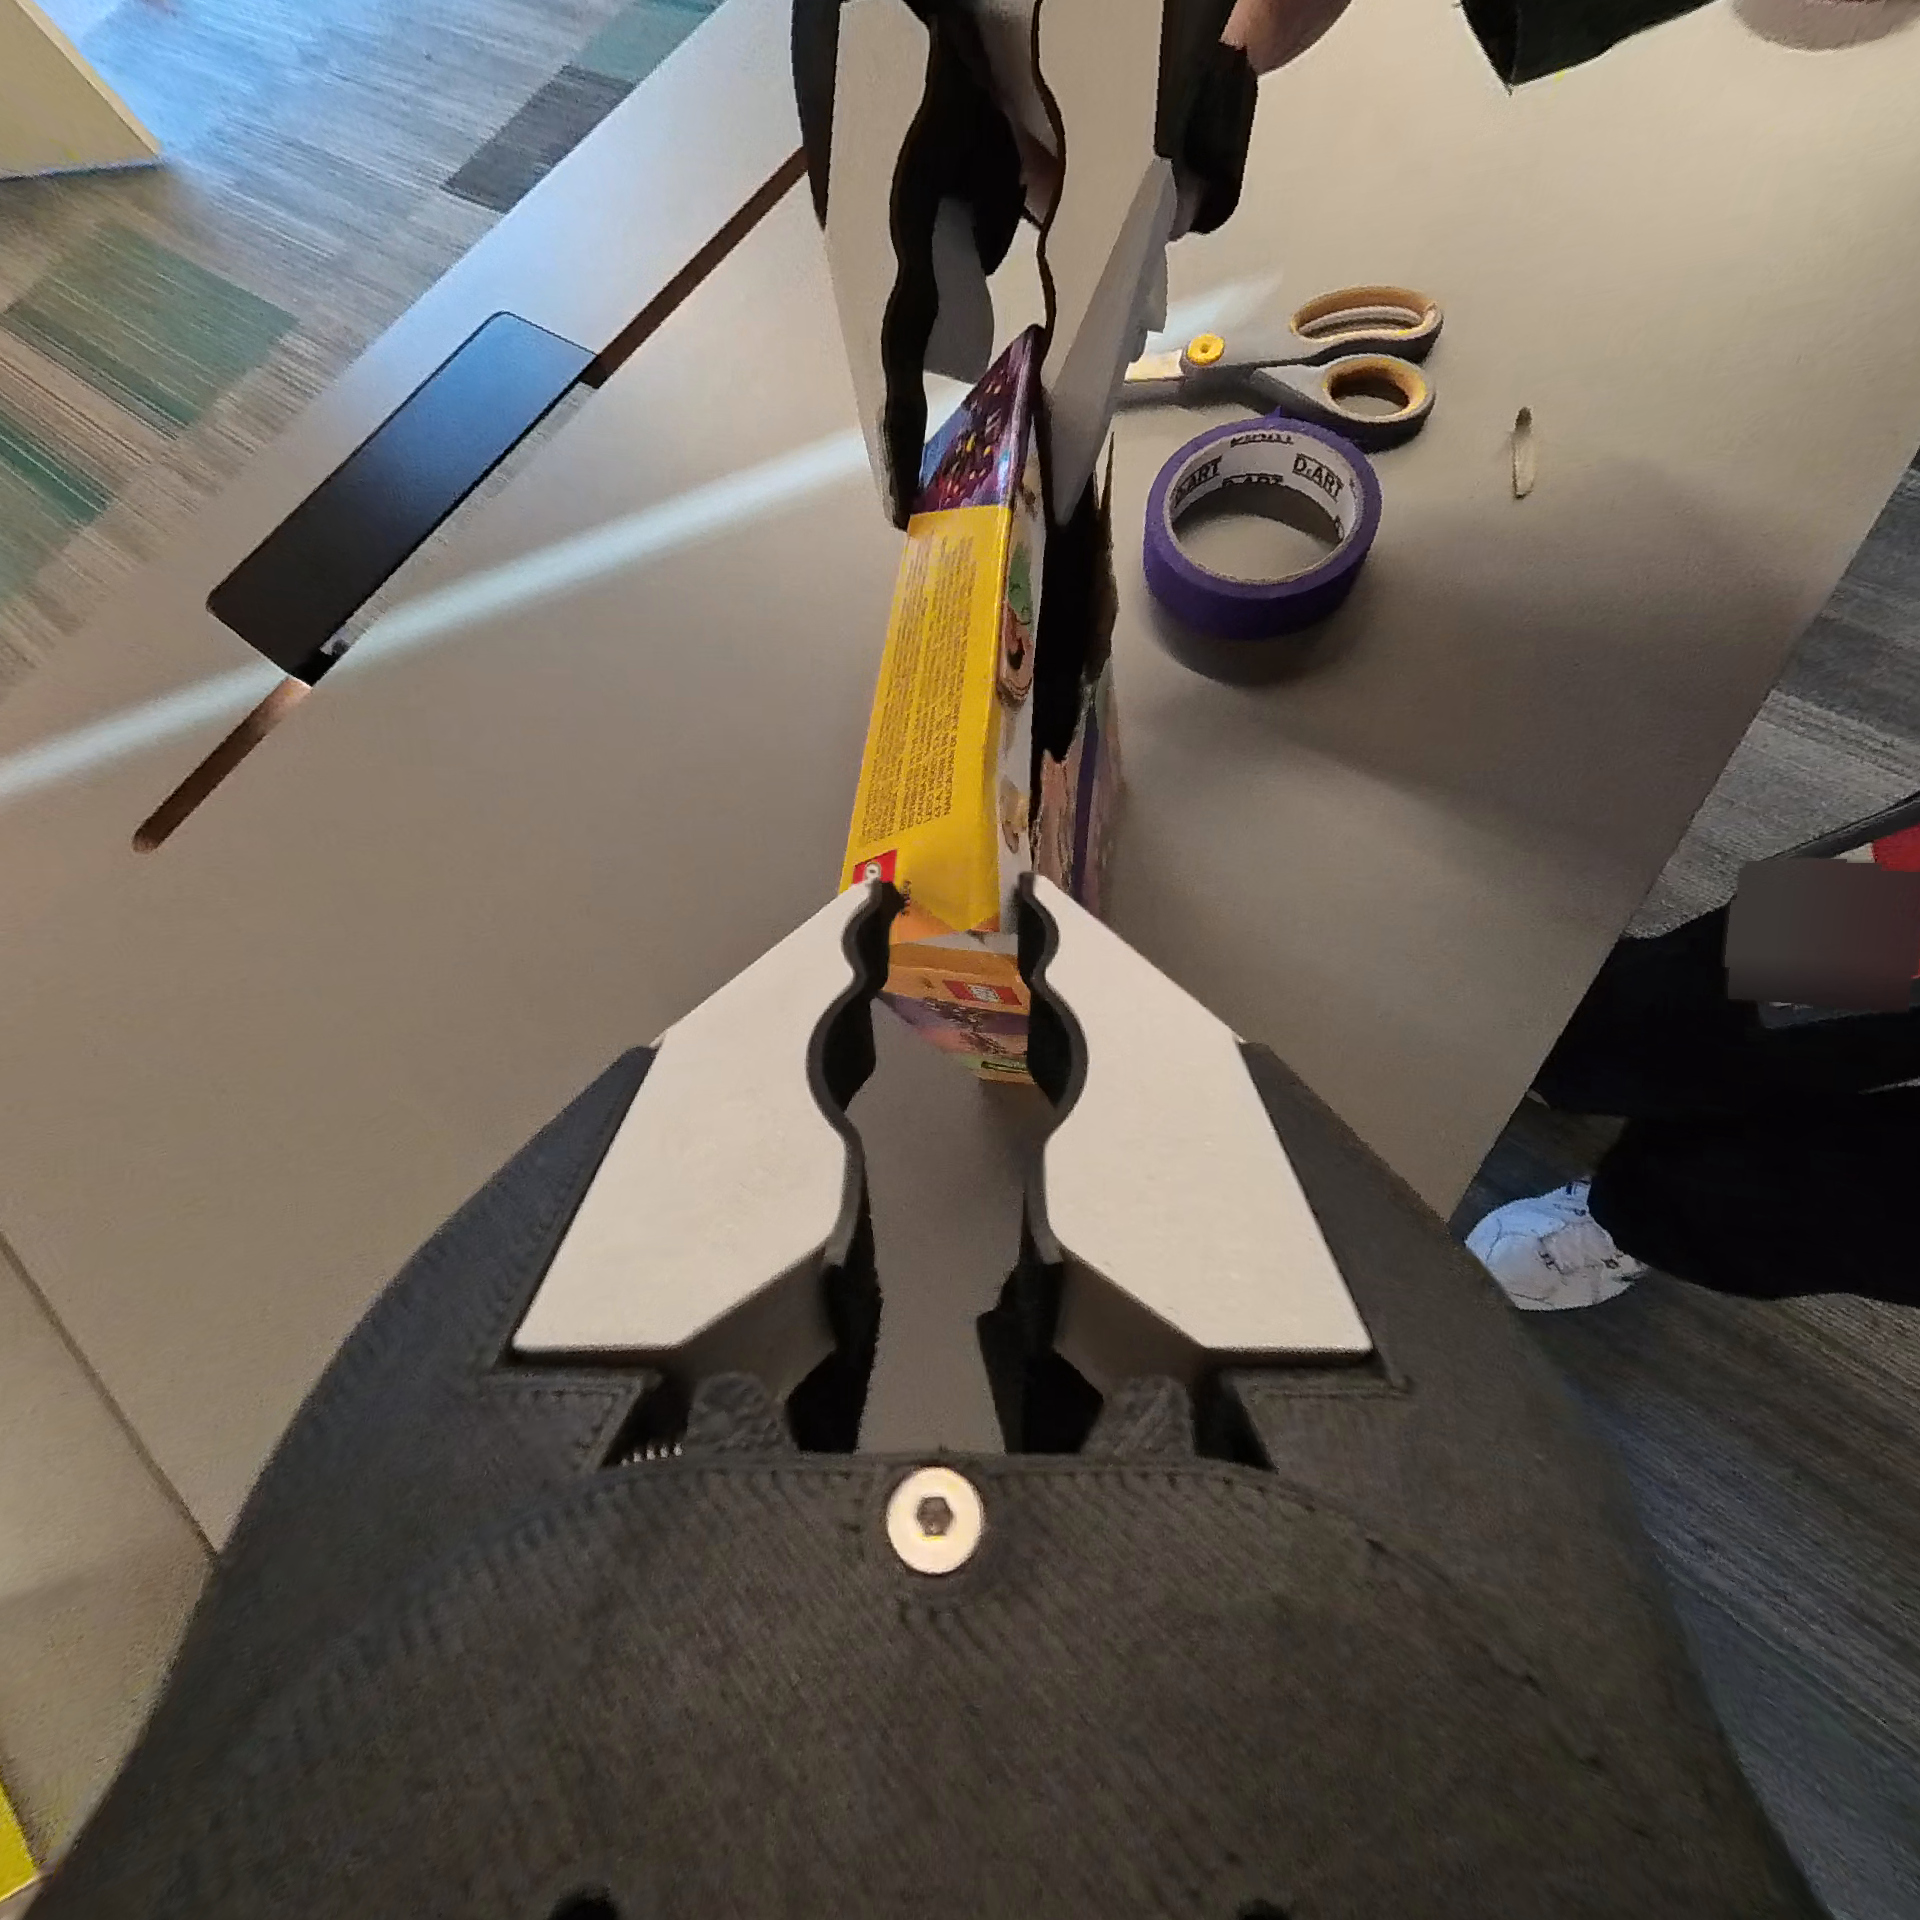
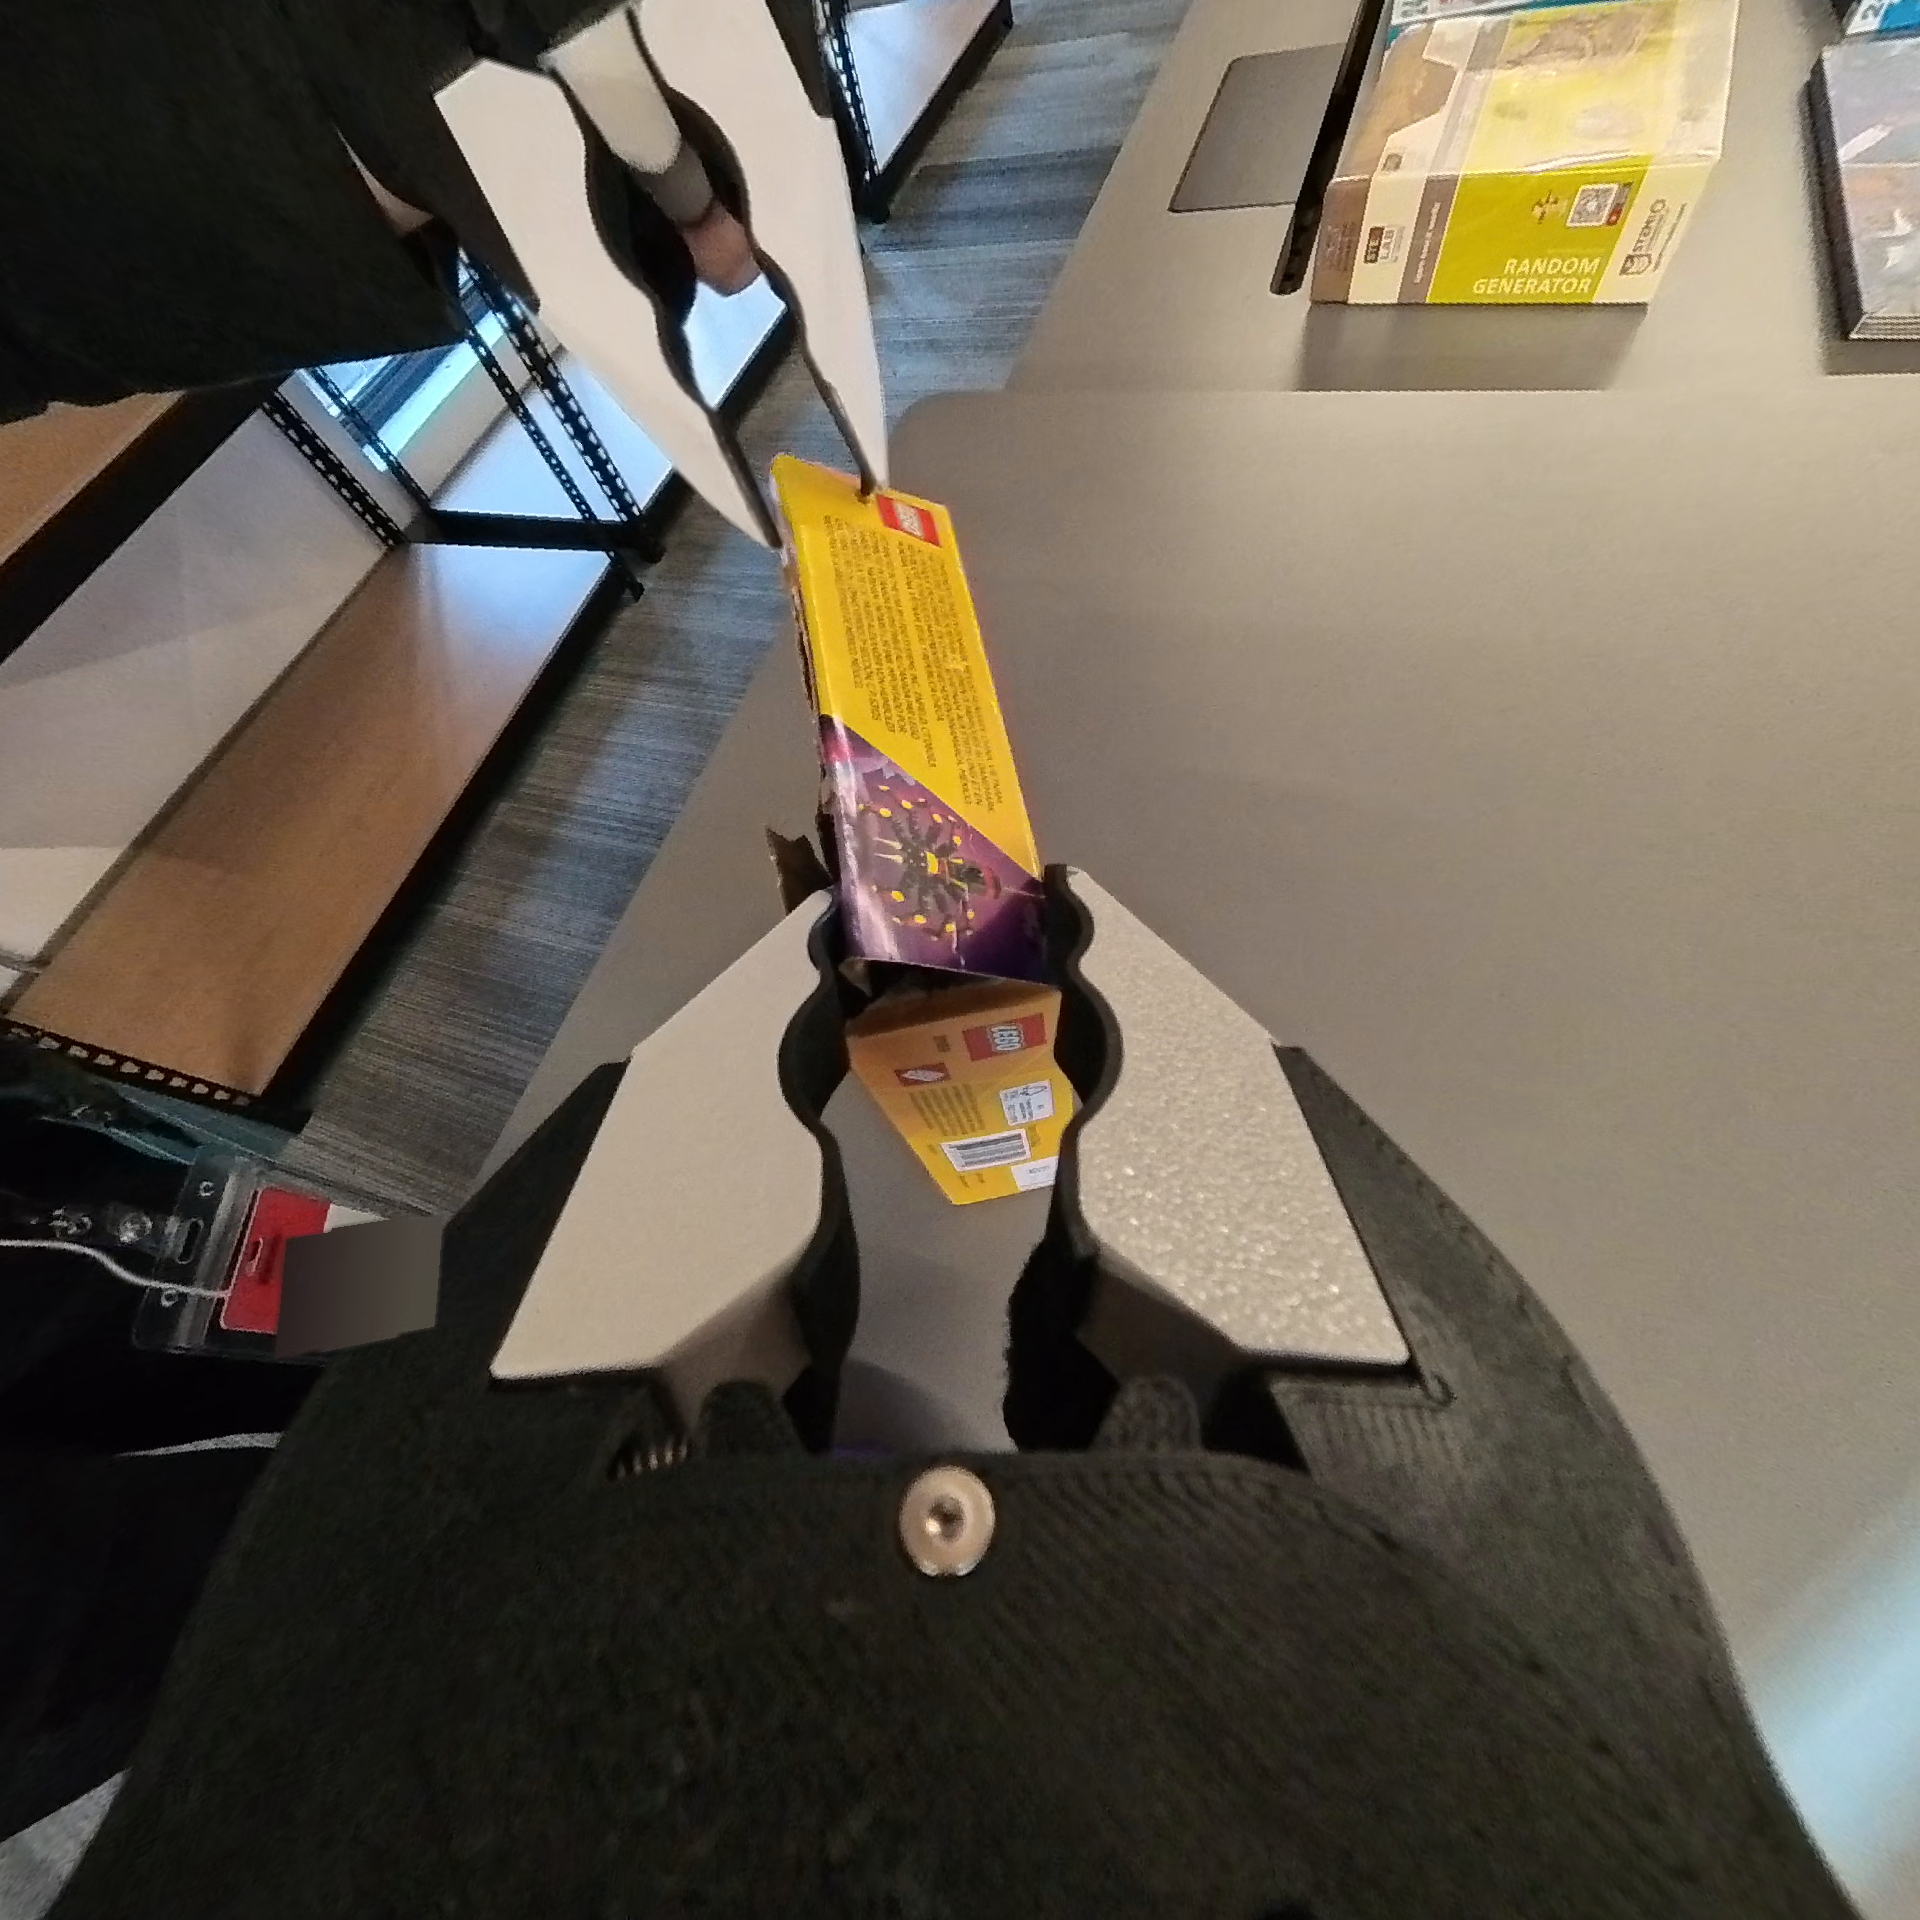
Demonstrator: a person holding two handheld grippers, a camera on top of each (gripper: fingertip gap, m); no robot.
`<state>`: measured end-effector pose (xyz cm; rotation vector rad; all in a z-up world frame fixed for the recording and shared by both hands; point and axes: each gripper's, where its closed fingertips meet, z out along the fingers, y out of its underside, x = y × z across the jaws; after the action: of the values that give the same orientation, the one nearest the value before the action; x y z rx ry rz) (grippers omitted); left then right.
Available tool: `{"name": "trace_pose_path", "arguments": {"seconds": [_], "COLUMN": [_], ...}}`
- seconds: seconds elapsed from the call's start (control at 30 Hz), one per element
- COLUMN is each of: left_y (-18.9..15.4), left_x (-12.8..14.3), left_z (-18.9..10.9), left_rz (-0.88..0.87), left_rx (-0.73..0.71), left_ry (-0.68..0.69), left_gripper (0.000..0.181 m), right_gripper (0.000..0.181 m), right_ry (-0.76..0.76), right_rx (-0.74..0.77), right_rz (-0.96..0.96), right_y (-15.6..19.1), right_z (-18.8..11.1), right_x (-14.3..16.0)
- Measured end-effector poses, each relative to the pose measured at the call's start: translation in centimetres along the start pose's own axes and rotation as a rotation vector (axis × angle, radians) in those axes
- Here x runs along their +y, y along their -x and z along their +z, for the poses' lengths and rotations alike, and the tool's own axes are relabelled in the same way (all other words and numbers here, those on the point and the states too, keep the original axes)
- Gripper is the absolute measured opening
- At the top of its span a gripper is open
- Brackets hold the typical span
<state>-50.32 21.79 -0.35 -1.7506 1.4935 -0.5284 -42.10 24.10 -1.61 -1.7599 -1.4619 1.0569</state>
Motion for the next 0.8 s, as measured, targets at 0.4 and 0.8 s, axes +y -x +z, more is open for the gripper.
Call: {"name": "trace_pose_path", "arguments": {"seconds": [0.4, 0.8], "left_y": [0.14, 0.16], "left_x": [-0.09, 0.29], "left_z": [0.16, 0.41], "left_rz": [0.064, 0.218], "left_rx": [-0.052, -0.159], "left_ry": [0.038, 0.067], "left_gripper": [0.018, 0.016], "right_gripper": [0.036, 0.036], "right_ry": [0.021, 0.023], "right_rx": [-0.020, -0.014], "right_rz": [0.015, -0.012], "right_y": [-0.03, 0.18], "right_z": [-0.01, 0.04], "right_x": [0.00, 0.18]}}
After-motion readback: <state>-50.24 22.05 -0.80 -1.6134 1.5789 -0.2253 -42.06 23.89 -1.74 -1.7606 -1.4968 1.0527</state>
